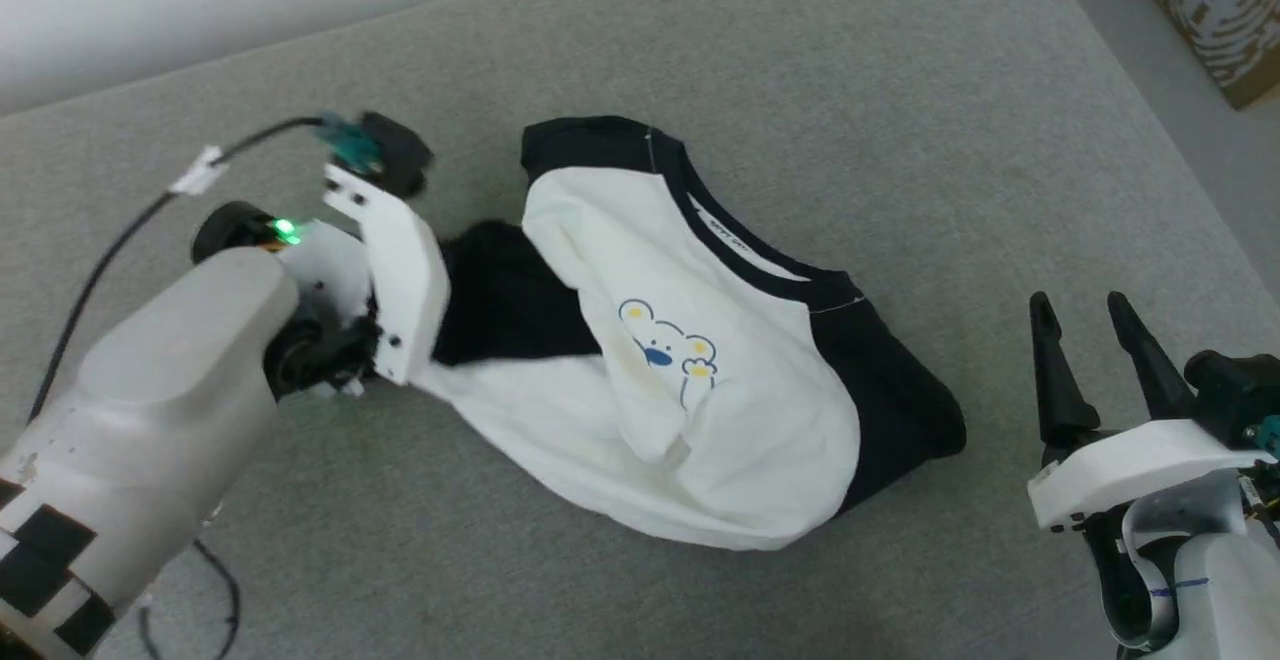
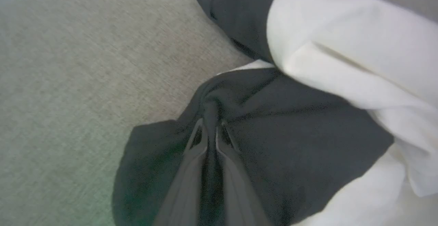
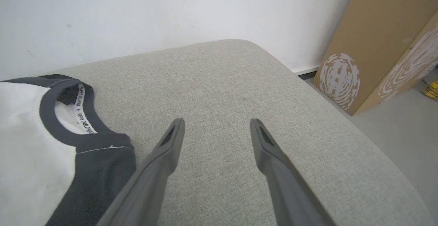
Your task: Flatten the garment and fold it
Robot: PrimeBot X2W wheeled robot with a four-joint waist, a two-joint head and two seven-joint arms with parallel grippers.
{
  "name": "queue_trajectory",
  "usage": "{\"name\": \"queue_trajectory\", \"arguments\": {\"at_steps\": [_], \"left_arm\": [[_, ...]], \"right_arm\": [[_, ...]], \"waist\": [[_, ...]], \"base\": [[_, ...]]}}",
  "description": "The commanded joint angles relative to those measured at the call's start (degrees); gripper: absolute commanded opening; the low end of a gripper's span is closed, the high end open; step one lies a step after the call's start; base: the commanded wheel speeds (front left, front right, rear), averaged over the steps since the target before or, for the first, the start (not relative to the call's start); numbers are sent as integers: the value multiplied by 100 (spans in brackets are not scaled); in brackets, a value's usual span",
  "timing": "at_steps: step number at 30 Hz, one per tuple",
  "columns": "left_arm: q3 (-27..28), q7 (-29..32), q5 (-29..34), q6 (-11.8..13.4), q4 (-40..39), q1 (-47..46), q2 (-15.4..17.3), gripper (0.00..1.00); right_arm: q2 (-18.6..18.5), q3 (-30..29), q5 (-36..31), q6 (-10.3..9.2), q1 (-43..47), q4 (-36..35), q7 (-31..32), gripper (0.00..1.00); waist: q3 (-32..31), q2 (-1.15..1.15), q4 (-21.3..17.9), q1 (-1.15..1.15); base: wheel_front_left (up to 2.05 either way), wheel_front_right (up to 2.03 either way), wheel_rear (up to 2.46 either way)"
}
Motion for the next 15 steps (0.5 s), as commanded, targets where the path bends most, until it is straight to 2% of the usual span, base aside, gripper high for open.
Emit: {"name": "queue_trajectory", "arguments": {"at_steps": [1, 5, 9, 15], "left_arm": [[69, -151, -6, 6, 125, 55, 40, 0], [548, -1196, -42, 210, 362, 34, 69, 0], [998, -2018, -156, 555, 371, 191, 289, 0], [1371, -2675, -420, 1197, -71, 1032, 742, 0]], "right_arm": [[17, -18, -41, -11, -74, -3, 3, 100], [17, -72, -183, -11, -4, -87, 111, 100], [17, -89, -306, -11, 105, -204, 267, 100], [17, -111, -365, -11, 292, -345, 457, 100]], "waist": [[-235, 0, 251, 0], [-511, 0, 615, 0], [-758, 0, 1007, 0], [-1024, 0, 1505, 0]], "base": [[0, 0, 0], [0, 0, 0], [0, 0, 0], [0, 0, 0]]}}
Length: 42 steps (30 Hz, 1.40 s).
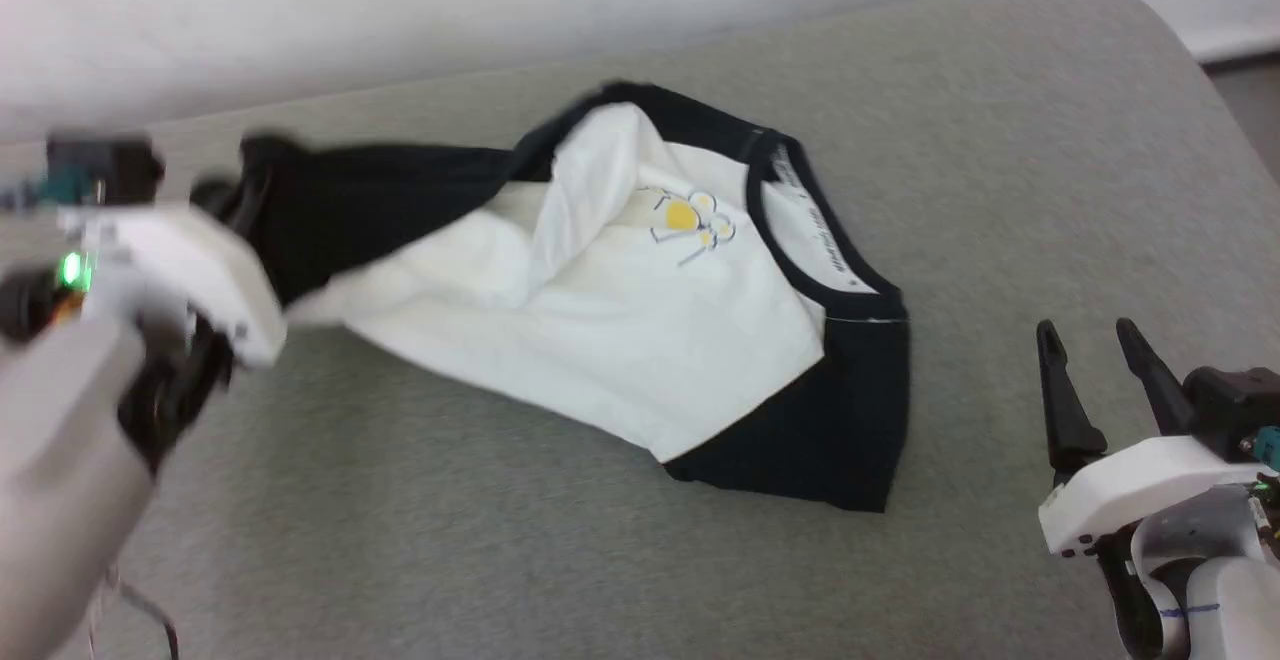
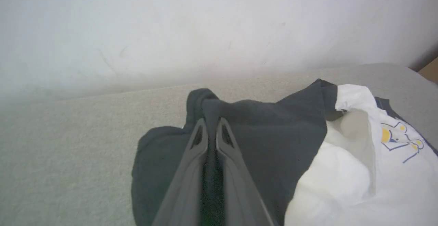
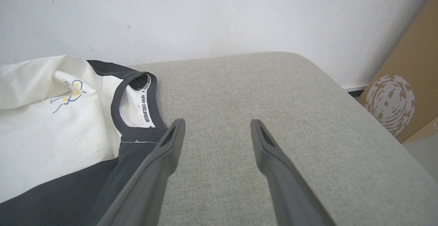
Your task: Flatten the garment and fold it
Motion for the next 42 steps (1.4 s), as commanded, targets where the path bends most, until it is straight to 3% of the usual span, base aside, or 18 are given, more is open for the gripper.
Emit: {"name": "queue_trajectory", "arguments": {"at_steps": [1, 8, 11, 12, 13, 17, 19, 26, 32, 41, 42], "left_arm": [[26, -67, -55, 116, -77, 261, 83, 0], [100, -226, -601, 1172, -894, 1966, 449, 0], [37, -293, -680, 1451, -1259, 2403, 433, 0], [23, -393, -636, 1455, -1377, 2455, 415, 79], [35, -548, -574, 1438, -1489, 2467, 385, 100], [212, -1160, -61, 1289, -1929, 2318, 217, 100], [347, -1243, 481, 1207, -2183, 2226, 113, 100], [1661, -1256, 2578, 1079, -3338, 2967, -873, 100], [2188, -1256, 3214, 661, -3450, 3676, -1631, 100], [2683, -1257, 3725, 38, -3094, 3907, -2219, 100], [2737, -1257, 3762, -11, -3060, 3925, -2266, 100]], "right_arm": [[17, -11, -15, -11, 57, -33, 24, 100], [17, 11, -29, -11, 219, 21, 229, 100], [17, -15, -47, -11, 274, 74, 306, 100], [17, -7, -55, -11, 279, 89, 331, 100], [17, 7, -51, -11, 273, 105, 367, 100], [17, 54, -32, -11, 136, 91, 643, 100], [-10, 113, -50, -11, 10, 104, 961, 100], [-463, 252, 485, -11, -631, 744, 2529, 100], [-800, 165, 743, -11, -1278, 1676, 3113, 100], [-1011, 531, 767, -11, -1692, 2898, 2990, 100], [-1028, 630, 833, -11, -1705, 2959, 2928, 15]], "waist": [[-418, 0, 515, 0], [-517, 0, 793, 0], [-551, 0, 890, 0], [-563, 0, 923, 0], [-582, 0, 957, 0], [-651, 0, 1141, 0], [-658, 0, 1250, 0], [-527, 0, 1694, 0], [-350, 0, 2062, 0], [-193, 0, 2384, 0], [-189, 0, 2393, 0]], "base": [[0, 0, 0], [0, 0, 0], [0, 0, 0], [0, 0, 0], [0, 0, 0], [0, 0, 0], [0, 0, 0], [0, 0, 0], [0, 0, 0], [0, 0, 0], [0, 0, 0]]}}
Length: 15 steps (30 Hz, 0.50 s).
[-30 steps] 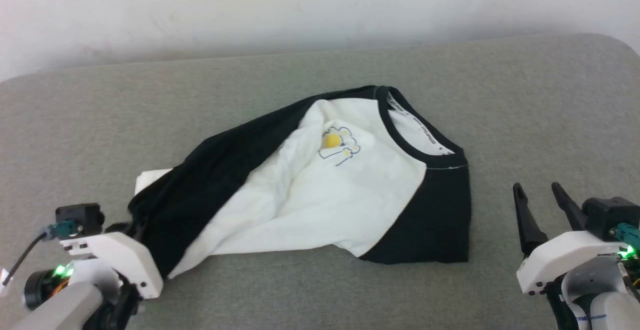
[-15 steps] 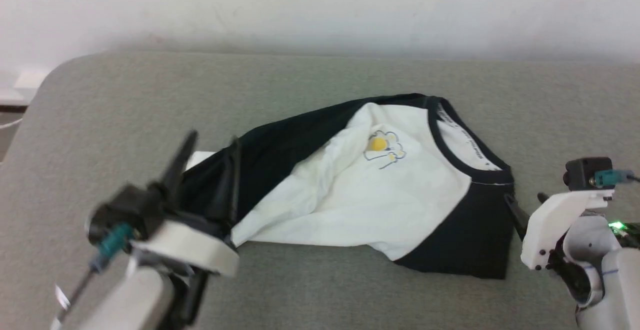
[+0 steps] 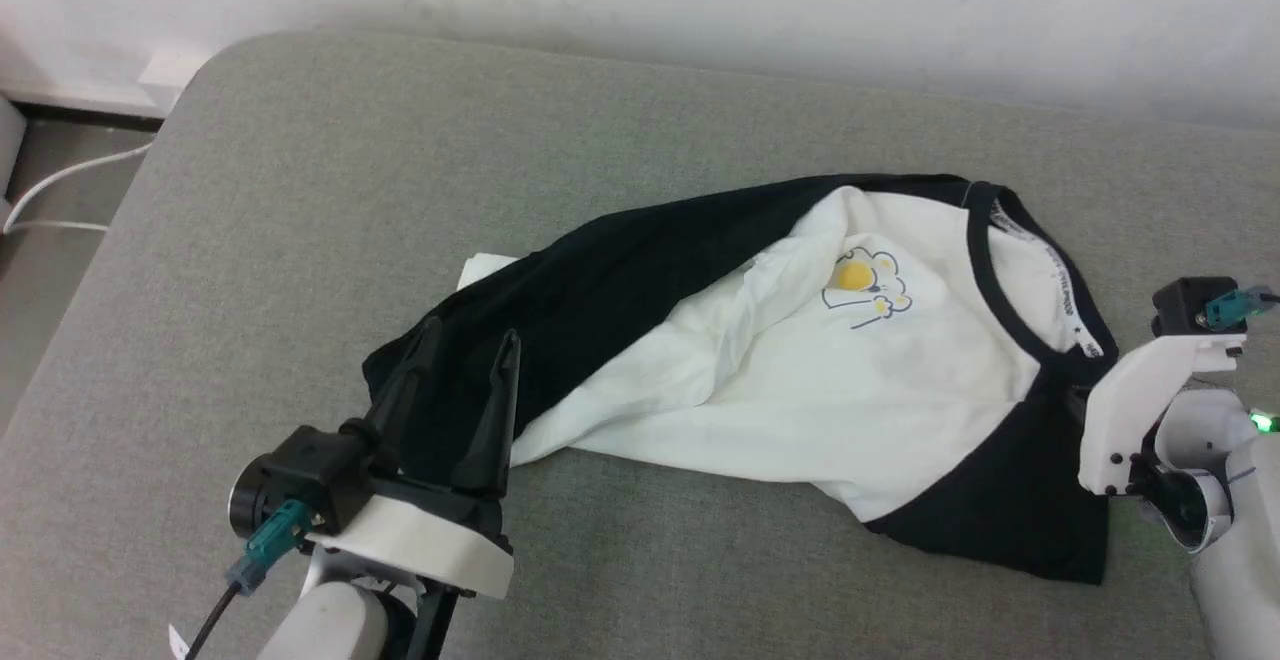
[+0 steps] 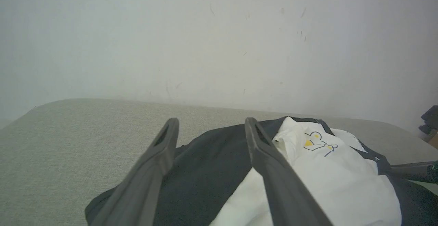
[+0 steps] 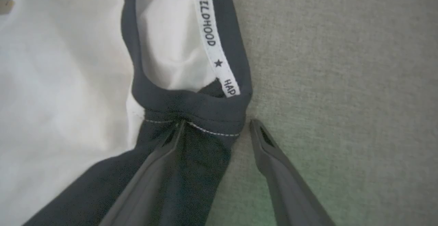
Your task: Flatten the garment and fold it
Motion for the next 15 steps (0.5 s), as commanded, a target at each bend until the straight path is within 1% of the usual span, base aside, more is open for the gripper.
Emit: {"name": "queue_trajectory", "arguments": {"at_steps": [1, 4, 5, 7, 13, 15], "left_arm": [[81, -27, 78, -83, 59, 72, -80, 100], [204, -27, 173, -217, 170, 125, -205, 100], [204, -27, 173, -217, 170, 125, -205, 100], [262, -27, 231, -300, 256, 156, -284, 100], [420, -27, 356, -500, 454, 253, -491, 100], [477, -27, 393, -549, 496, 307, -553, 100]], "right_arm": [[54, 183, 78, 0, 21, 153, -98, 0], [-171, 216, 86, 0, -144, 253, -517, 0], [-171, 216, 86, 0, -144, 253, -517, 0], [-376, 165, -11, 0, -371, 315, -836, 0], [-933, -201, -515, 0, -1373, 487, -1750, 0], [-1057, -208, -743, 0, -1708, 489, -2028, 0]], "waist": [[57, 0, 68, 0], [10, 0, 66, 0], [10, 0, 66, 0], [-51, 0, 56, 0], [-344, 0, 44, 0], [-462, 0, 40, 0]], "base": [[0, 0, 0], [0, 0, 0], [0, 0, 0], [0, 0, 0], [0, 0, 0], [0, 0, 0]]}}
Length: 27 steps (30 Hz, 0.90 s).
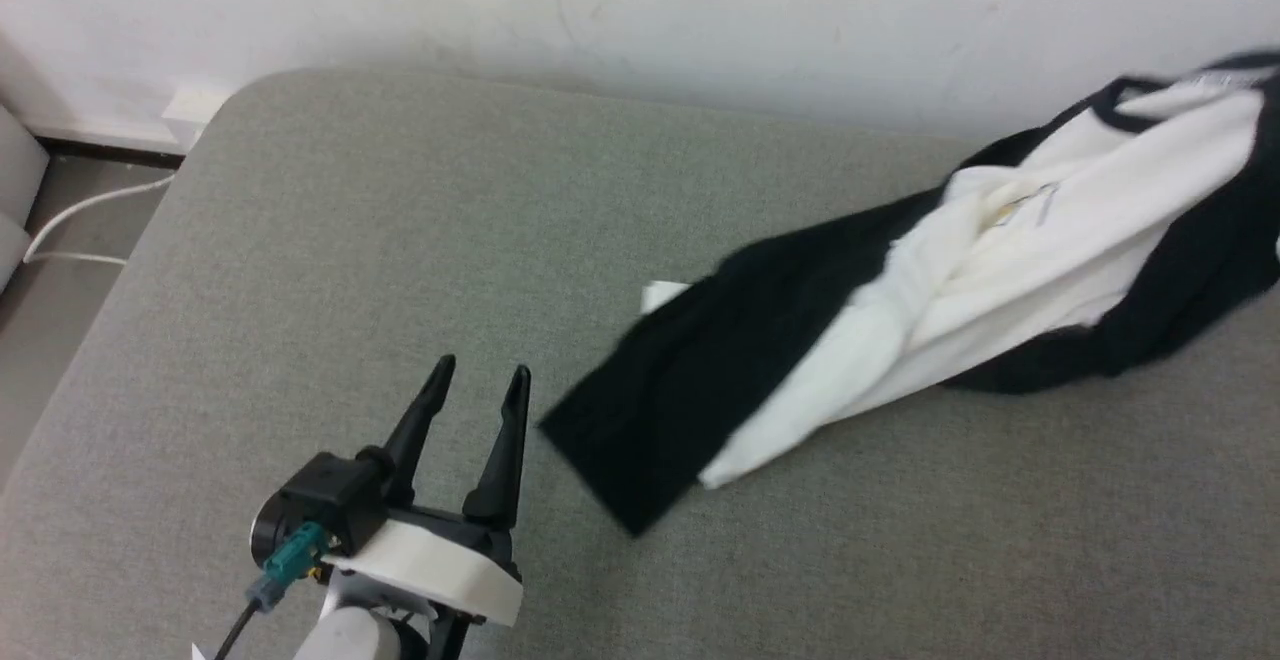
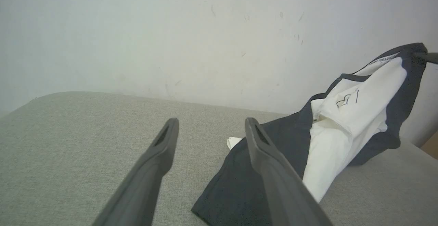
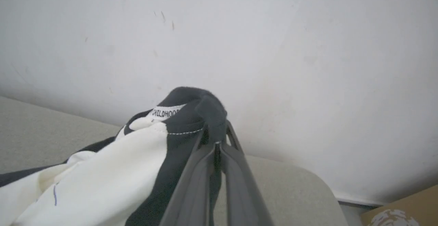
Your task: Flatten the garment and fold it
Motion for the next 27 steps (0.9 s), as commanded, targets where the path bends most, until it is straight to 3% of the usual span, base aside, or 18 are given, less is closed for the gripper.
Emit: {"name": "queue_trajectory", "arguments": {"at_steps": [1, 4, 8, 13, 19, 27], "left_arm": [[37, -27, 49, -26, 21, 87, -31, 100], [145, -27, 93, -67, 48, 209, -101, 100], [317, -27, 143, -96, 37, 375, -161, 100], [476, -27, 177, -153, 29, 532, -238, 100], [480, -27, 232, -267, 211, 476, -321, 100], [398, -27, 208, -430, 626, 396, -374, 100]], "right_arm": [[7, 34, -61, -12, -84, -15, -69, 0], [-88, 524, -251, -12, -316, -219, -298, 0], [-158, 1688, -59, -12, -22, -860, -289, 0], [-265, 3253, 856, -12, 1303, -2282, 386, 0], [-460, 4645, 1974, -12, 2920, -3738, 1287, 0], [-595, 5463, 2928, -12, 3853, -4165, 2168, 0]], "waist": [[-152, 0, -13, -1], [-304, 0, -58, -1], [-466, 0, -193, -1], [-571, 0, -443, -1], [-601, 0, -596, -1], [-697, 0, -777, -1]], "base": [[0, 0, 0], [0, 0, 0], [0, 0, 0], [0, 0, 0], [0, 0, 0], [0, 0, 0]]}}
